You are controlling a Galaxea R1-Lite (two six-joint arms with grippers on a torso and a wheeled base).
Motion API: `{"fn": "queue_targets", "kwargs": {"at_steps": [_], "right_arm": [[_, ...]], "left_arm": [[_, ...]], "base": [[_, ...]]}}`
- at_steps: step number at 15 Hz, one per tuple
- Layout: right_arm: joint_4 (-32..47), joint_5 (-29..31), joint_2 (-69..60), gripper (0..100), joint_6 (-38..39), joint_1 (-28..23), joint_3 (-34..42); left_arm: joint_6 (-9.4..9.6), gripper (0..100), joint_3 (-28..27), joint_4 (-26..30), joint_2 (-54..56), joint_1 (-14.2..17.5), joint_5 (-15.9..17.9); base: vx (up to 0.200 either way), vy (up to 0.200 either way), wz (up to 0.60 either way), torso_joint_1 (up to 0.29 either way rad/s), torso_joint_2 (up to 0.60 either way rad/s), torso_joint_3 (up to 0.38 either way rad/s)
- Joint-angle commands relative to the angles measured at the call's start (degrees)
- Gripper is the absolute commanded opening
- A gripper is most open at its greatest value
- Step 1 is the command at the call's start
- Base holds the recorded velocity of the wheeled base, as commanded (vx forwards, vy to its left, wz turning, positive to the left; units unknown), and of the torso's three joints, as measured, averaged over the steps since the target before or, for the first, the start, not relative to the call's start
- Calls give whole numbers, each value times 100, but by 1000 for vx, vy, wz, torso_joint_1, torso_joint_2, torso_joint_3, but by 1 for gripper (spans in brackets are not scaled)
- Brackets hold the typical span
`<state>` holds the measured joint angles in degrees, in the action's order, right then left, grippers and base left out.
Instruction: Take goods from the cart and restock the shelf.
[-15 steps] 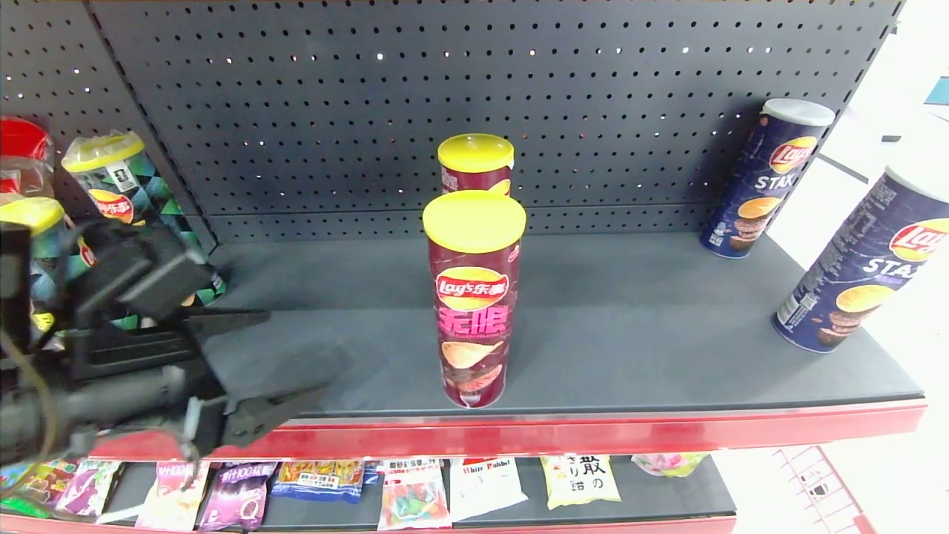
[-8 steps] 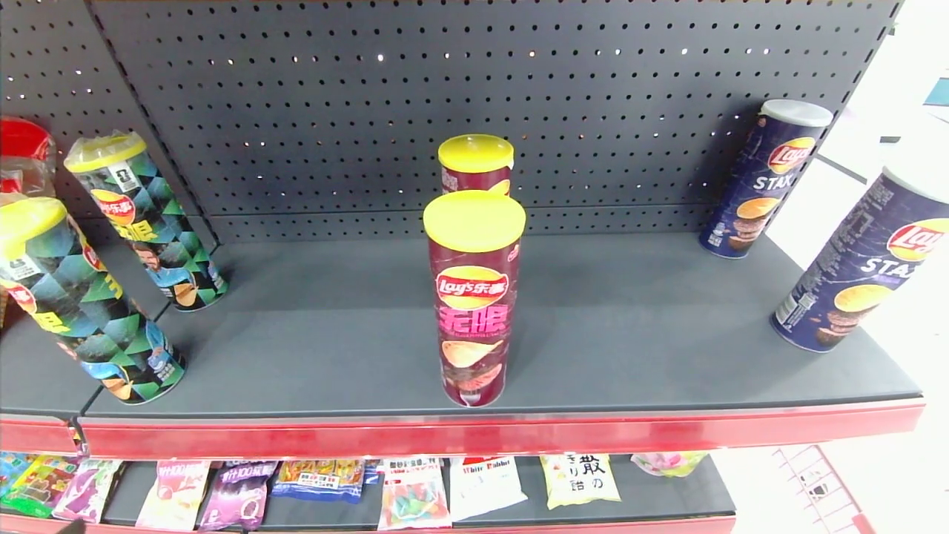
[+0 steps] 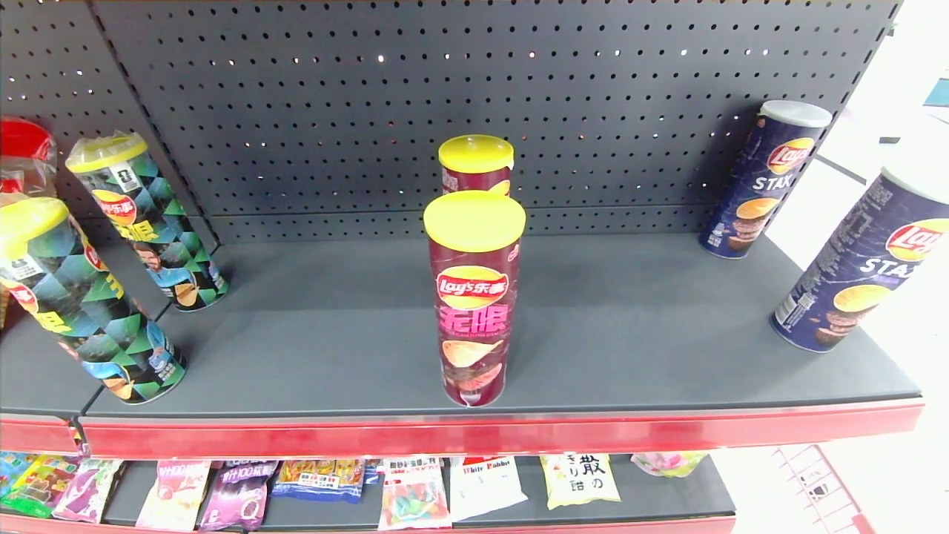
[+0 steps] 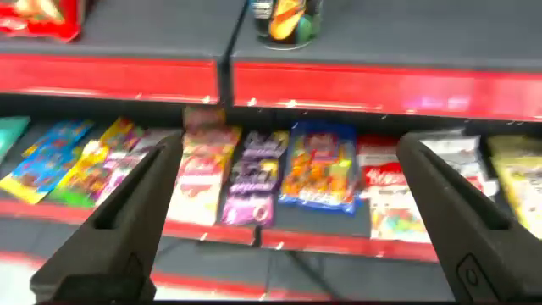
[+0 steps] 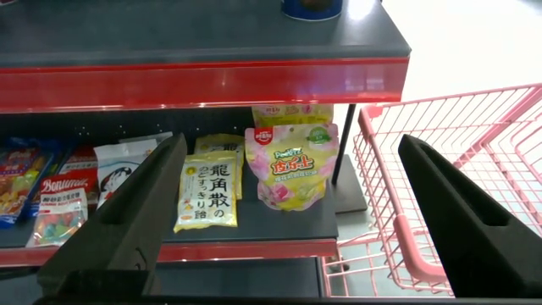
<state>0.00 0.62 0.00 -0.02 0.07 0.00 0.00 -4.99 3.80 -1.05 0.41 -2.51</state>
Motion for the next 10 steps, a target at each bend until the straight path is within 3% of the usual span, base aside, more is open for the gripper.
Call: {"fn": "queue_targets", "kwargs": {"at_steps": [1, 4, 5, 6, 8, 9, 10], "right_arm": [[0, -1, 9, 100, 2, 1, 0], [0, -1, 9, 100, -6, 1, 0], [0, -1, 9, 100, -6, 1, 0], [0, -1, 9, 100, -6, 1, 0], [0, -1, 9, 100, -6, 1, 0], [0, -1, 9, 100, -15, 1, 0], [0, -1, 9, 100, -15, 1, 0]], "left_arm": [[-53, 100, 340, -284, 105, 2, 190], [-79, 100, 349, -301, 105, 2, 119], [-360, 100, 393, -363, 105, 2, -531], [-519, 100, 481, -530, 105, 2, -944], [-431, 100, 499, -574, 105, 2, -21], [18, 100, 490, -328, 105, 2, 541], [9, 100, 472, -301, 105, -15, 550]], "base": [[0, 0, 0, 0, 0, 0], [0, 0, 0, 0, 0, 0], [0, 0, 0, 0, 0, 0], [0, 0, 0, 0, 0, 0], [0, 0, 0, 0, 0, 0], [0, 0, 0, 0, 0, 0], [0, 0, 0, 0, 0, 0]]}}
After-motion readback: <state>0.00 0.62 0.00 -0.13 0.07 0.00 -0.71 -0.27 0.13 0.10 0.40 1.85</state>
